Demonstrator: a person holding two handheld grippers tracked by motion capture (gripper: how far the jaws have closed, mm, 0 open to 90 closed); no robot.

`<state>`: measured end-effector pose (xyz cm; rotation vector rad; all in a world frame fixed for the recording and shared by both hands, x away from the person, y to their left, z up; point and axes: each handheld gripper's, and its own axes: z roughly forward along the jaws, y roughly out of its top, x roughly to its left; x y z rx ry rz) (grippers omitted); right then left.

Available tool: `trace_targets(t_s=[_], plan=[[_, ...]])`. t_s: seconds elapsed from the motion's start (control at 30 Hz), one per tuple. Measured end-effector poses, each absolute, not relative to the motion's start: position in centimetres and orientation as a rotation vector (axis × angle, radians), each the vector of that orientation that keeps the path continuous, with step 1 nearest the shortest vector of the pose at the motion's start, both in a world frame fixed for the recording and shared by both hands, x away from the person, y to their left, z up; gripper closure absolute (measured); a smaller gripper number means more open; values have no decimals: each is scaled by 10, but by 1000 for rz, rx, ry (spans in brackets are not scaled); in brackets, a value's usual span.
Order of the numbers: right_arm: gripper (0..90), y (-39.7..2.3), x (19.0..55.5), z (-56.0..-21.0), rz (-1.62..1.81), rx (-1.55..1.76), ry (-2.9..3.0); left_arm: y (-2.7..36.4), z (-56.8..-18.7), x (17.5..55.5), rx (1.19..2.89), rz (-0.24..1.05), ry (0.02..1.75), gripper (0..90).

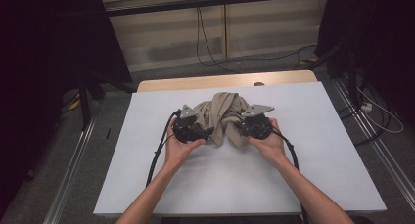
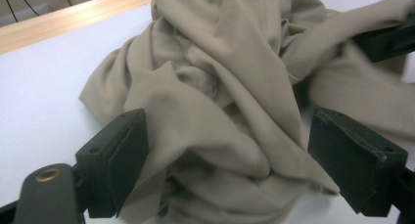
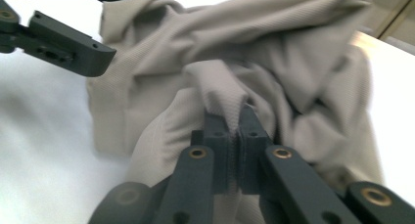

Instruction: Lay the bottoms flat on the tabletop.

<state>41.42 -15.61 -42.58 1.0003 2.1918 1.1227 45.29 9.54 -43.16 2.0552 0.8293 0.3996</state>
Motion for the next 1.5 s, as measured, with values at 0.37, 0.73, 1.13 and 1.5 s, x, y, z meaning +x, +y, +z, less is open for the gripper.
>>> trace_targets(t_s=[0.37, 0.73, 1.13, 1.5], plan=[[875, -193, 397, -434, 1091, 1048, 2188, 86, -425, 447, 2072, 362, 777, 839], [871, -195, 367, -420, 1113, 974, 2190, 99, -392, 392, 1990, 260, 628, 865], [872, -226, 397, -399, 1037, 1114, 1947, 120, -424, 321, 2147, 98, 518, 865], [492, -208, 401, -394, 1190, 1079, 2038, 117, -416, 361, 2048, 239, 636, 413]])
